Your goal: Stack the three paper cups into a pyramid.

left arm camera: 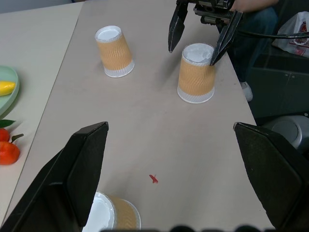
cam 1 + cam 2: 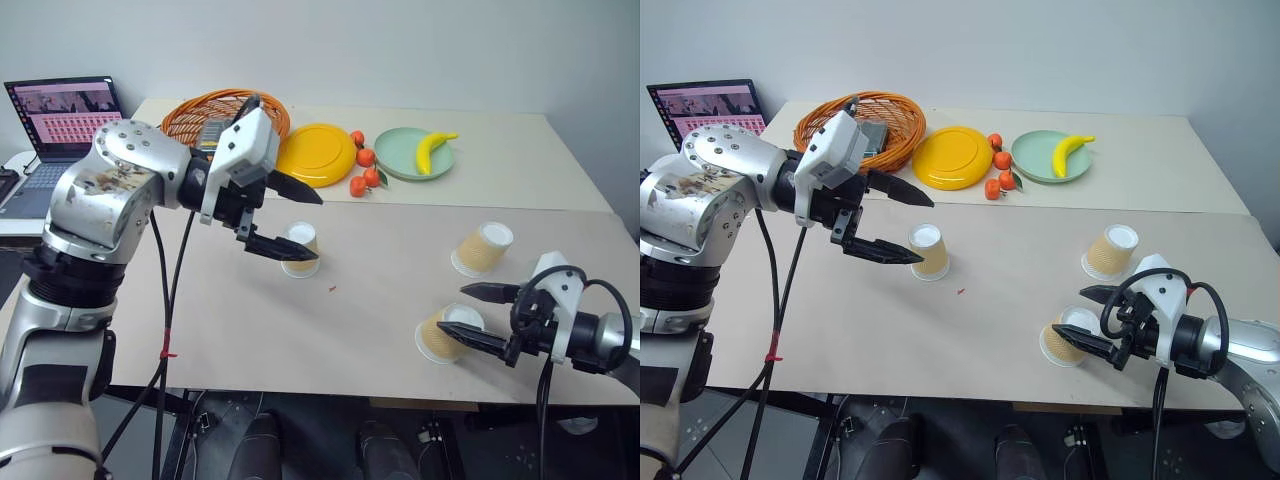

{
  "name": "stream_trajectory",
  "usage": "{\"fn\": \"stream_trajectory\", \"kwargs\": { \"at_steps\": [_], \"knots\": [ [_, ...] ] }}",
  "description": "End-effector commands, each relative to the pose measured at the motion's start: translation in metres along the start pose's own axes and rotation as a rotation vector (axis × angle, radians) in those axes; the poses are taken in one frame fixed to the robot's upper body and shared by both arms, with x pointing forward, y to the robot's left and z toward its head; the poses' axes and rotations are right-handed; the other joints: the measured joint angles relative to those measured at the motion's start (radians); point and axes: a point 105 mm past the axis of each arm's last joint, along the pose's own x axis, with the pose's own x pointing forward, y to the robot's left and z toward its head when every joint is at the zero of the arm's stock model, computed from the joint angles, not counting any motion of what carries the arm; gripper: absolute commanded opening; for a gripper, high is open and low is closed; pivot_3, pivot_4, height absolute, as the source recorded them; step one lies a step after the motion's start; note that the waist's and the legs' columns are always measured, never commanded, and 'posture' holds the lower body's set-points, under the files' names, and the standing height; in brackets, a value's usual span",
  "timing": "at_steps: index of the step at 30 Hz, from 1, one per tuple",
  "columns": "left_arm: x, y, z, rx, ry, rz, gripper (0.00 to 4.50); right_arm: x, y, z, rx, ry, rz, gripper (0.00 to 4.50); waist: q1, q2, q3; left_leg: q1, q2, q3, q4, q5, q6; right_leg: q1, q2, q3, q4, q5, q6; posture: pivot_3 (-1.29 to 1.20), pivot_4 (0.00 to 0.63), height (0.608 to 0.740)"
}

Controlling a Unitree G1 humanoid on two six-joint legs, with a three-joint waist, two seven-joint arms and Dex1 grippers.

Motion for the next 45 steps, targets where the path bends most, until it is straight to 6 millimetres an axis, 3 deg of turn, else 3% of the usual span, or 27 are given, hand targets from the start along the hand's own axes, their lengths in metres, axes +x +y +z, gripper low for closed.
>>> {"fn": "stream_trajectory", "kwargs": {
  "at_steps": [1, 11, 15, 17, 18, 25, 33, 39, 42, 45],
  "knots": [
    [-0.009, 0.000, 0.009, 0.044, 0.000, 0.039, 4.43, -0.002, -0.002, 0.001, -0.039, 0.008, -0.001, 4.50, 0.000, 0.000, 0.000, 0.000, 0.000, 0.000, 0.000, 0.000, 0.000, 0.000, 0.000, 0.000, 0.000, 0.000, 0.000, 0.00, 0.150, 0.732],
    [-0.010, -0.006, 0.011, 0.064, 0.020, 0.011, 4.43, 0.004, -0.004, -0.015, -0.030, 0.060, -0.003, 4.50, 0.000, 0.000, 0.000, 0.000, 0.000, 0.000, 0.002, 0.000, 0.000, 0.000, 0.000, 0.000, 0.001, 0.000, 0.000, 0.00, 0.150, 0.732],
    [-0.011, -0.005, 0.010, 0.067, 0.038, 0.028, 4.50, 0.004, -0.010, -0.020, -0.043, 0.102, -0.023, 3.58, -0.001, 0.000, 0.000, 0.000, 0.000, 0.000, 0.003, 0.000, 0.000, 0.000, 0.000, 0.000, 0.002, 0.000, 0.000, 0.00, 0.150, 0.732],
    [-0.014, -0.003, 0.009, 0.067, 0.055, 0.038, 4.50, 0.005, -0.013, -0.021, -0.072, 0.126, -0.032, 2.84, -0.002, 0.000, 0.000, 0.000, 0.000, 0.000, 0.004, 0.000, 0.000, 0.000, 0.000, 0.000, 0.002, 0.000, 0.000, 0.00, 0.150, 0.732],
    [-0.017, -0.003, 0.008, 0.067, 0.065, 0.046, 4.50, 0.006, -0.015, -0.019, -0.079, 0.123, -0.034, 2.77, -0.004, 0.000, 0.000, 0.000, 0.000, 0.000, 0.004, 0.000, 0.000, 0.000, 0.000, 0.000, 0.002, 0.000, 0.001, 0.00, 0.150, 0.732],
    [-0.033, -0.001, 0.001, 0.050, 0.116, 0.115, 4.50, 0.011, -0.022, 0.000, -0.136, 0.109, -0.002, 2.77, -0.016, 0.000, 0.000, 0.000, 0.000, 0.000, 0.005, 0.000, 0.000, 0.001, 0.000, 0.000, 0.002, -0.004, 0.007, 0.00, 0.150, 0.732],
    [-0.035, -0.002, -0.003, 0.026, 0.133, 0.190, 4.50, 0.016, -0.029, 0.021, -0.197, 0.095, 0.037, 2.77, -0.018, 0.000, 0.000, -0.001, 0.000, 0.000, 0.005, 0.000, 0.000, 0.000, 0.000, 0.001, 0.003, -0.004, 0.007, 0.00, 0.150, 0.732],
    [-0.043, -0.006, -0.008, 0.004, 0.153, 0.245, 4.50, 0.045, -0.031, 0.051, -0.260, 0.021, 0.128, 2.77, -0.028, 0.000, 0.000, 0.000, 0.002, 0.001, 0.005, 0.000, 0.000, 0.000, 0.001, 0.001, 0.003, -0.004, 0.007, 0.00, 0.150, 0.732],
    [-0.053, -0.013, -0.012, -0.023, 0.179, 0.309, 4.50, 0.078, -0.031, 0.066, -0.301, -0.031, 0.185, 2.77, -0.038, 0.000, 0.001, 0.000, 0.002, 0.001, 0.005, 0.000, 0.000, -0.001, 0.002, 0.001, 0.003, -0.004, 0.007, 0.00, 0.150, 0.732],
    [-0.057, -0.020, -0.018, -0.054, 0.196, 0.362, 4.50, 0.097, -0.019, 0.072, -0.295, -0.044, 0.311, 2.77, -0.045, 0.000, 0.003, -0.001, 0.002, 0.001, 0.005, 0.000, 0.000, -0.001, 0.002, 0.001, 0.003, -0.004, 0.007, 0.00, 0.150, 0.732]
  ]
}}
